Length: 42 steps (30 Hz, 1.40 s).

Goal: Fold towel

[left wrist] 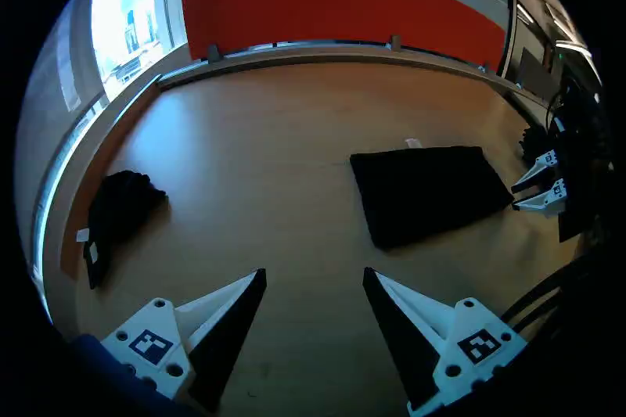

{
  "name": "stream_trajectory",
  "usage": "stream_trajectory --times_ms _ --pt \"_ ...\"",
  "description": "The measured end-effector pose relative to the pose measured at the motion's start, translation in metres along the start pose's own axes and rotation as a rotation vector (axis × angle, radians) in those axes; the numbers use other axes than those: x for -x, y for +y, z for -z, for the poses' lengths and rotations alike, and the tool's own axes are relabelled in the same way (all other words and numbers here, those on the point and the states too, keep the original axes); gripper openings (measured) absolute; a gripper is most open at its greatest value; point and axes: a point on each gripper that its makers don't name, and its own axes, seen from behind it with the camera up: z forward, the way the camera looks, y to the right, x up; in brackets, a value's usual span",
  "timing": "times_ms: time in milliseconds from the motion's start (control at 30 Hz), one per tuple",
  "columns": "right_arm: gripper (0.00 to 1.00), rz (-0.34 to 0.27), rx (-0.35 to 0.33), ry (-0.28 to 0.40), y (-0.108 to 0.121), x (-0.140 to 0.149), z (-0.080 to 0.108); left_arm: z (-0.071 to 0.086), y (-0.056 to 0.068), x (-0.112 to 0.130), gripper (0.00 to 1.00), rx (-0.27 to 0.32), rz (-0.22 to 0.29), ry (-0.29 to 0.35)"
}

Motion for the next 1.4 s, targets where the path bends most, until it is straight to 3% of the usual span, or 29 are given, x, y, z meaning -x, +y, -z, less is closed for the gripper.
stream_trajectory --times_ms 133,367,633,833,1067,1400 --pt "0.43 0.002 -0.002 -0.008 0.001 0.003 -0.002 0.003 -0.001 0.002 0.92 -0.002 0.005 0.001" --pt "0.26 0.003 -0.004 -0.015 0.0 0.005 -0.006 0.007 0.0 0.005 0.92 0.003 0.016 -0.001" --pt "0.23 -0.012 -0.005 -0.008 -0.001 0.004 -0.005 0.009 -0.002 0.006 0.92 0.001 0.018 0.0" --pt "0.06 -0.009 0.002 -0.003 0.0 0.001 -0.004 0.01 -0.003 0.007 0.92 -0.001 0.014 0.0" --pt "0.04 0.0 0.023 0.004 0.002 -0.006 0.002 0.012 -0.005 0.007 0.92 -0.003 0.017 0.002" --pt "0.04 0.072 0.056 0.061 0.001 -0.055 0.019 0.015 -0.01 0.006 0.92 -0.009 0.032 0.013"
